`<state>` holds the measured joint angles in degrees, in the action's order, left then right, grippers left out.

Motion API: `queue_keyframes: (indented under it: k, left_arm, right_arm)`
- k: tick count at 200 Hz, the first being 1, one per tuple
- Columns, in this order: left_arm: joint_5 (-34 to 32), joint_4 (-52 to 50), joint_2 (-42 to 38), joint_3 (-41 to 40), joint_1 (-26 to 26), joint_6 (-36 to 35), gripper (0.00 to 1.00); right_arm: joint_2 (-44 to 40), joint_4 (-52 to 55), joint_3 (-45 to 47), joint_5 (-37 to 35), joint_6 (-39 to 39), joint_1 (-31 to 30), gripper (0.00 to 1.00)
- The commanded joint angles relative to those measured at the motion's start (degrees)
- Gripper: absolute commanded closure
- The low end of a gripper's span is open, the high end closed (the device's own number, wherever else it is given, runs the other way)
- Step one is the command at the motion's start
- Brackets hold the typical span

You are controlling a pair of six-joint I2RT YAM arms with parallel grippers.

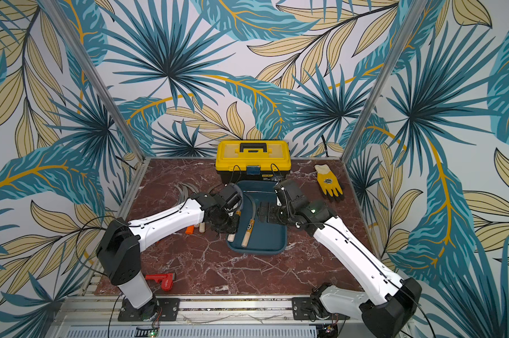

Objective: Put small sickles into storage boxes
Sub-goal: Place the sickle in the storage box.

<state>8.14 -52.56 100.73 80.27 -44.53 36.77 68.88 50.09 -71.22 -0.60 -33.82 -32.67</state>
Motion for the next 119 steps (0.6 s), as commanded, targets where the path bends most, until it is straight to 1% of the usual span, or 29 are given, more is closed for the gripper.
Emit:
queue_keyframes:
  k: [1,119]
  left_arm:
    - [0.5,-0.6,1.9,2.5,-0.1,-2.1,1.00]
    - [1.0,-0.6,13.1,8.2,0.1,-5.1,1.00]
  right_arm:
    - [-0.7,2.0,-0.5,-1.5,0.9,0.0,0.01]
    - [1.4,1.2,0.1,-1.3,2.1,1.5,0.01]
